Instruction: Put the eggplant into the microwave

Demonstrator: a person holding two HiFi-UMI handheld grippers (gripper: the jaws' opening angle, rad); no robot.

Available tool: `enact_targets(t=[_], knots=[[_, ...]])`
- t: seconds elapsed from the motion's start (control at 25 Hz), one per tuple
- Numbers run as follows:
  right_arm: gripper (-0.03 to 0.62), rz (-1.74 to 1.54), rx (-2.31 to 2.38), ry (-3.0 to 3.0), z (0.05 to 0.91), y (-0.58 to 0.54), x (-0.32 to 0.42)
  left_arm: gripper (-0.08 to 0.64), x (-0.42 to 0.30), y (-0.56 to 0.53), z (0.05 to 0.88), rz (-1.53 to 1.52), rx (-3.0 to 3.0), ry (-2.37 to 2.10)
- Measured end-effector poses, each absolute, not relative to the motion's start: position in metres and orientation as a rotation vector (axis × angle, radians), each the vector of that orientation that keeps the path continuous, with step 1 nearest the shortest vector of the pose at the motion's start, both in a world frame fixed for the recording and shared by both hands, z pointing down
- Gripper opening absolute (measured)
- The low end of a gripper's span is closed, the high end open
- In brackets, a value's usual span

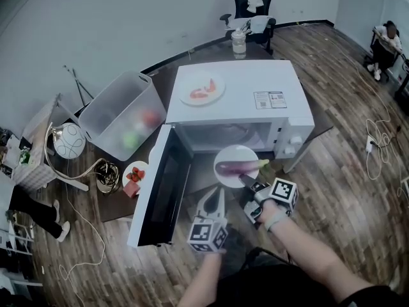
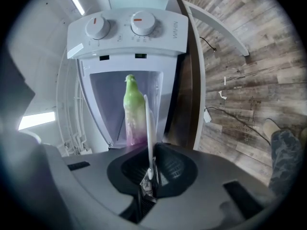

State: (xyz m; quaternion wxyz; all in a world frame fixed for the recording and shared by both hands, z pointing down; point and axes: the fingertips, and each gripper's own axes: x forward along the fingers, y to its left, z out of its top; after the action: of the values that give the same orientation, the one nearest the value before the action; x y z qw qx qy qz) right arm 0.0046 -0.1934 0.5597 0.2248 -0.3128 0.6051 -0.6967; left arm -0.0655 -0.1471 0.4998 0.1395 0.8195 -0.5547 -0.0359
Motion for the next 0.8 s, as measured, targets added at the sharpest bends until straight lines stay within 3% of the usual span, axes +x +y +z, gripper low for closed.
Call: enact_targets(t=[0.8], knots=[[0.023,-1.923,-0.920,1.623,0.569,-0.259,-0.011,0.000,-0.081,-0.202,0.510,-0.053,2.383,-1.559]])
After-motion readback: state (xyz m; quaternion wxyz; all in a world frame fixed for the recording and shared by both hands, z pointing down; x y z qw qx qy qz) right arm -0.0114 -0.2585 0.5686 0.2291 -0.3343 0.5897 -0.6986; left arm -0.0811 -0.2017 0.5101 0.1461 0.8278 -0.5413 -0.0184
